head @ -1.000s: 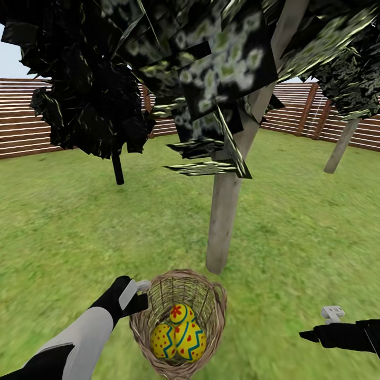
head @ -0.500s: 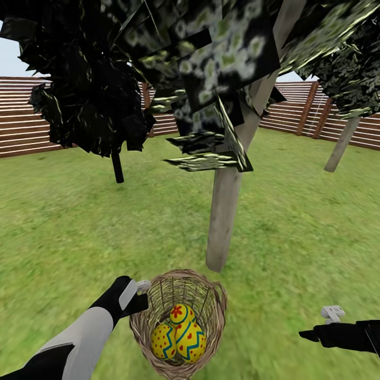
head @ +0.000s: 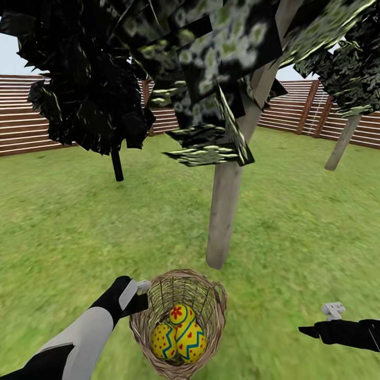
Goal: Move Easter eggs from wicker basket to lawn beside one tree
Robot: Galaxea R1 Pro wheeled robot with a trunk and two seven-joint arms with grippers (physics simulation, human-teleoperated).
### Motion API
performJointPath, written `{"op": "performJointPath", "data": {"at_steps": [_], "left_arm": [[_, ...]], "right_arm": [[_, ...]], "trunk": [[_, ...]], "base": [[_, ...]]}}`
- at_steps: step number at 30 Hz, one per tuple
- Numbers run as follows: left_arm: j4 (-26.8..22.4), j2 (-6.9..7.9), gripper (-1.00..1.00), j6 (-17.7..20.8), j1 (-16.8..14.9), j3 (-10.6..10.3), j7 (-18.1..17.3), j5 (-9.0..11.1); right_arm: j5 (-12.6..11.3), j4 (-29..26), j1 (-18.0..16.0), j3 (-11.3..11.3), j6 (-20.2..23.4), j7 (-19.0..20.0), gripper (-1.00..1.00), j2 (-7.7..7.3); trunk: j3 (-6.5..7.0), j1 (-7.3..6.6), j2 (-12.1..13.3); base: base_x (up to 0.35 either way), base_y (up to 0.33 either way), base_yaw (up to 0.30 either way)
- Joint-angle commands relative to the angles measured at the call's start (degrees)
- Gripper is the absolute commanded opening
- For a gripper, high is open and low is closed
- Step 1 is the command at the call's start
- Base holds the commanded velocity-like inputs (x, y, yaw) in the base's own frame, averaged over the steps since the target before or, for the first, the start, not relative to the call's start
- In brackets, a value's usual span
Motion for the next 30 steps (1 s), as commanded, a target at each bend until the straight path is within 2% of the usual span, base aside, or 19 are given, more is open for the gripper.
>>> {"op": "performJointPath", "data": {"at_steps": [1,23,30], "left_arm": [[-0.1,-0.04,-1.0,0.1,0.0,0.2,0.5,1.1],[-0.1,-0.04,-1.0,0.1,0.0,0.2,0.5,1.1],[-0.1,-0.03,-1.0,0.1,0.0,0.2,0.5,1.1]], "right_arm": [[0.5,-0.1,-0.1,-0.2,0.3,0.4,1.0,0.08],[1.4,0.0,-0.1,0.4,0.4,0.4,1.0,0.18],[1.4,0.0,-0.1,0.5,0.4,0.3,1.0,0.19]], "trunk": [[-0.23,0.22,-0.4],[-4.19,5.05,-9.3],[-6.03,6.59,-12.1]], "base": [[0.0,0.0,0.0],[0.0,0.0,0.0],[0.0,0.0,0.0]]}}
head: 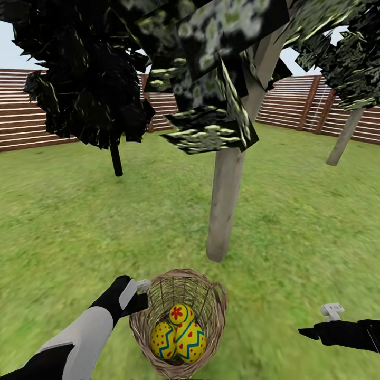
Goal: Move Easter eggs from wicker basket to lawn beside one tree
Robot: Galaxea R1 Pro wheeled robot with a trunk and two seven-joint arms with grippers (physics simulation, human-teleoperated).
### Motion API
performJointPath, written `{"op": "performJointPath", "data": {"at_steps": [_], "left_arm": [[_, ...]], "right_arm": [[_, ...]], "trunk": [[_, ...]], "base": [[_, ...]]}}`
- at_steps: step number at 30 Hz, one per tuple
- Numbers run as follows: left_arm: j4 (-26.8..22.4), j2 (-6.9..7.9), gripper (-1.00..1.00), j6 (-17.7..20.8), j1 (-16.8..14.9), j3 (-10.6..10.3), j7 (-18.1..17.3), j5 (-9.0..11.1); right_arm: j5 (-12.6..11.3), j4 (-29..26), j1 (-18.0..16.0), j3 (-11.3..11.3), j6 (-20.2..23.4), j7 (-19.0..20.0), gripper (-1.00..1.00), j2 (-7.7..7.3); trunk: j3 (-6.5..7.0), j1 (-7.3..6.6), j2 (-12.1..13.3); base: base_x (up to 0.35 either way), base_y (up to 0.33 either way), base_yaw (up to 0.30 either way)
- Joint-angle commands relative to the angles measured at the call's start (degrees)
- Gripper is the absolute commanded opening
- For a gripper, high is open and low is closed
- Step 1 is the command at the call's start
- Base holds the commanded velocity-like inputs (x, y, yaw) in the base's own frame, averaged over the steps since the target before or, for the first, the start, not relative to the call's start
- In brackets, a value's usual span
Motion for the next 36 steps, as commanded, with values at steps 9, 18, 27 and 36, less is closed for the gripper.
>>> {"op": "performJointPath", "data": {"at_steps": [9,18,27,36], "left_arm": [[0.0,-0.07,-1.0,-0.1,0.1,0.5,0.4,0.8],[0.0,-0.07,-1.0,-0.1,0.1,0.5,0.4,0.8],[0.0,-0.02,1.0,-0.2,0.1,0.4,0.5,0.8],[-0.1,0.01,1.0,-0.2,0.1,0.5,0.5,0.8]], "right_arm": [[0.3,-0.1,0.0,-0.2,0.3,0.4,1.0,0.01],[0.3,-0.1,0.0,-0.2,0.2,0.5,1.0,-0.04],[0.3,-0.1,0.0,-0.2,0.2,0.4,1.0,0.03],[0.4,-0.1,0.0,-0.2,0.2,0.4,1.0,0.03]], "trunk": [[-2.35,2.0,-3.6],[-2.89,2.65,-4.8],[-2.89,2.65,-4.8],[-2.89,2.65,-4.8]], "base": [[0.0,0.0,0.0],[0.0,0.0,0.0],[0.0,0.0,0.0],[0.0,0.0,0.0]]}}
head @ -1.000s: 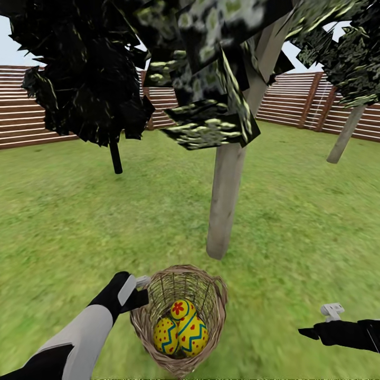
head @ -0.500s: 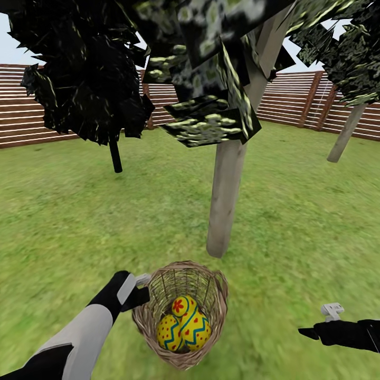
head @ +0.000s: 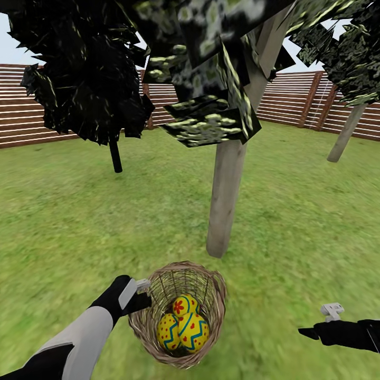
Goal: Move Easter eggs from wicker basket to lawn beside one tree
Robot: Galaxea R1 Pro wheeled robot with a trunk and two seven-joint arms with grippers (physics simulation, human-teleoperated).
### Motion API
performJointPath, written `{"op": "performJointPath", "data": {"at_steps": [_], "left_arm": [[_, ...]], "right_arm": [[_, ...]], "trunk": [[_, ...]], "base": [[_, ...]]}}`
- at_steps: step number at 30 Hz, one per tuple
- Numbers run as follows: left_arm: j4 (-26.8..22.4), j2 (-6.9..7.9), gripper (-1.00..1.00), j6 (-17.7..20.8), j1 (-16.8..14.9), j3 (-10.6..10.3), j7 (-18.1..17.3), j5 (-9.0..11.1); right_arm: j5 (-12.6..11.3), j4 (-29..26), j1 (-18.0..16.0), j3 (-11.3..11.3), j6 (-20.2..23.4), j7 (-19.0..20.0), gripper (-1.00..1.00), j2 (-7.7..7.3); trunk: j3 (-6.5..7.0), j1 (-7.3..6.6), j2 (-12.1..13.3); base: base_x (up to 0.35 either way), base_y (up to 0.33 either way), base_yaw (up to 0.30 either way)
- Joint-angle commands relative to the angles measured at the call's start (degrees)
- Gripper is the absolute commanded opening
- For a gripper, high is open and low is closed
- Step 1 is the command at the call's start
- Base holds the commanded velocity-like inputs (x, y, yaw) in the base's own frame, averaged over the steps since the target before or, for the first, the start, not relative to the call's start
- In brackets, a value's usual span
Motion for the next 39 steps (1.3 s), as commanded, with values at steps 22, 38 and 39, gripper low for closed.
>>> {"op": "performJointPath", "data": {"at_steps": [22,38,39], "left_arm": [[0.2,-0.03,1.0,0.2,0.0,0.2,0.5,1.4],[0.1,-0.12,1.0,0.2,0.0,0.2,0.6,1.4],[0.1,-0.12,1.0,0.2,0.0,0.2,0.6,1.4]], "right_arm": [[0.4,0.0,0.0,-0.1,0.3,0.4,1.0,0.1],[0.4,0.0,0.0,-0.1,0.3,0.4,1.0,0.12],[0.4,0.1,0.0,0.0,0.3,0.4,1.0,0.18]], "trunk": [[3.34,-4.17,7.6],[6.22,-7.68,14.0],[6.4,-7.9,14.4]], "base": [[0.0,0.0,0.0],[0.0,0.0,0.0],[0.0,0.0,0.0]]}}
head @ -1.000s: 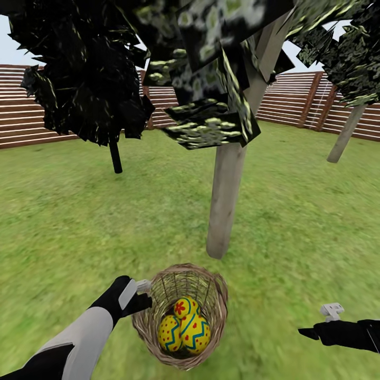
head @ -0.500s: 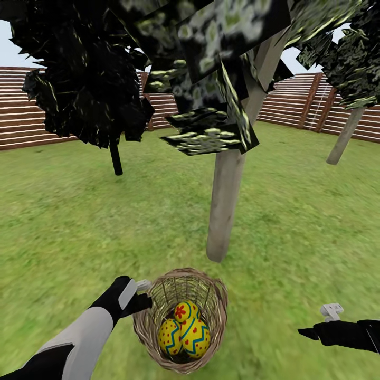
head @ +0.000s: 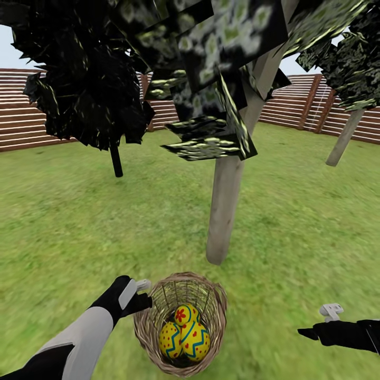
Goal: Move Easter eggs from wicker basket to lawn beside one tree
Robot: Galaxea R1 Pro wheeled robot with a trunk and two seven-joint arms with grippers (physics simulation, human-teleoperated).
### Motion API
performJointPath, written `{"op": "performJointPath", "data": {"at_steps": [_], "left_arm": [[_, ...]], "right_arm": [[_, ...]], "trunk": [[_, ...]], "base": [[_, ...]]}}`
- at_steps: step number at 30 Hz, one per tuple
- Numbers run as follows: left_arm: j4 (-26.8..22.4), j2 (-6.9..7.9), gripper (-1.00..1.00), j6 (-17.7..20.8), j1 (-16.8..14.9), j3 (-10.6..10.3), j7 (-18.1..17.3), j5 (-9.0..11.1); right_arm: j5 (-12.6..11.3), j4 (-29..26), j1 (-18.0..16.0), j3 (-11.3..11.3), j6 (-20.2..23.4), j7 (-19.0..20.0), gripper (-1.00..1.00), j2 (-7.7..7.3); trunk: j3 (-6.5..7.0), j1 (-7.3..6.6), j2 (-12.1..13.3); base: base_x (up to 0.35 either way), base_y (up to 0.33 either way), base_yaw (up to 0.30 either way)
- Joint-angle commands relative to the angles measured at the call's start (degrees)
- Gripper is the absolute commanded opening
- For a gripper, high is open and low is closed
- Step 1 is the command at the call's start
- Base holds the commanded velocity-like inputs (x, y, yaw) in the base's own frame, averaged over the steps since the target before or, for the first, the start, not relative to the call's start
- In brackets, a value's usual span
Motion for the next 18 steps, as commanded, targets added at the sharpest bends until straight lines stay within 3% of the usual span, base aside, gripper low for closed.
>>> {"op": "performJointPath", "data": {"at_steps": [1,14,18], "left_arm": [[-0.1,-0.02,1.0,0.2,0.0,0.2,0.5,0.6],[-0.1,-0.03,1.0,0.2,0.0,0.2,0.5,0.6],[-0.2,0.04,1.0,0.2,0.0,0.2,0.5,0.6]], "right_arm": [[0.4,0.0,0.0,-0.1,0.3,0.4,1.0,0.07],[0.2,0.0,0.0,-0.2,0.3,0.5,1.0,0.15],[0.2,0.0,0.0,-0.1,0.4,0.5,1.0,0.16]], "trunk": [[0.13,-0.23,0.4],[2.45,-3.09,5.6],[2.46,-3.31,6.0]], "base": [[0.0,0.0,0.0],[0.0,0.0,0.0],[0.0,0.0,0.0]]}}
